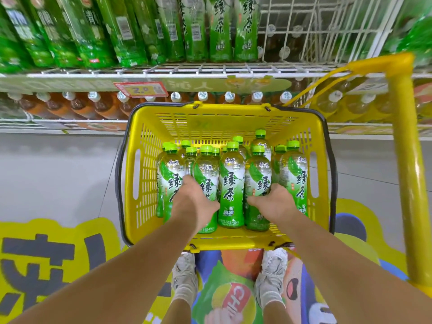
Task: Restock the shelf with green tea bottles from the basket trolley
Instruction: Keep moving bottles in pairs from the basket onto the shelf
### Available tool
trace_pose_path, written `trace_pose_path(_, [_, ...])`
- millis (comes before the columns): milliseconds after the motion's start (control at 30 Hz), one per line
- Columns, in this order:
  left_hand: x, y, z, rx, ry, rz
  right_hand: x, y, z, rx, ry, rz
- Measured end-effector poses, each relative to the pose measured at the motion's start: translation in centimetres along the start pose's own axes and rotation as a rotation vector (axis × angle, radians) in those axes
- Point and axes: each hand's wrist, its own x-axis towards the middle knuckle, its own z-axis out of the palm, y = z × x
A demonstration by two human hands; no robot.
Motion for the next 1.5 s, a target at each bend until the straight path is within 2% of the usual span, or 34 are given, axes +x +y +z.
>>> trace_pose_path(267, [-1.5,0.1,-1.2,-0.066,-0.001,0.063,-2.9,-0.5,-1.1,0.023,0.026,-0.098])
trace_pose_path(567, [-7.6,3.0,-6.3,-0.235,0.065,0.184,-10.4,-3.3,-4.4,0.04,0.08,-0.192])
trace_pose_path(800, [-13.2,5.9,-12.8,-0.209,0.121,0.254,-17.4,-5.6,-8.3,0.084,0.122,-0.208])
trace_pose_path(1100, [-21.2,8.8,-17.8,-0.262,0.108,0.316,-26.4,-8.8,-12.9,0.082,0.239,-0.283])
trace_pose_path(1500, [-24.2,13.5,-20.8,-0.232,0.145,0.352,-29.9,-9.7,-18.6,0.076,0.242,-0.343])
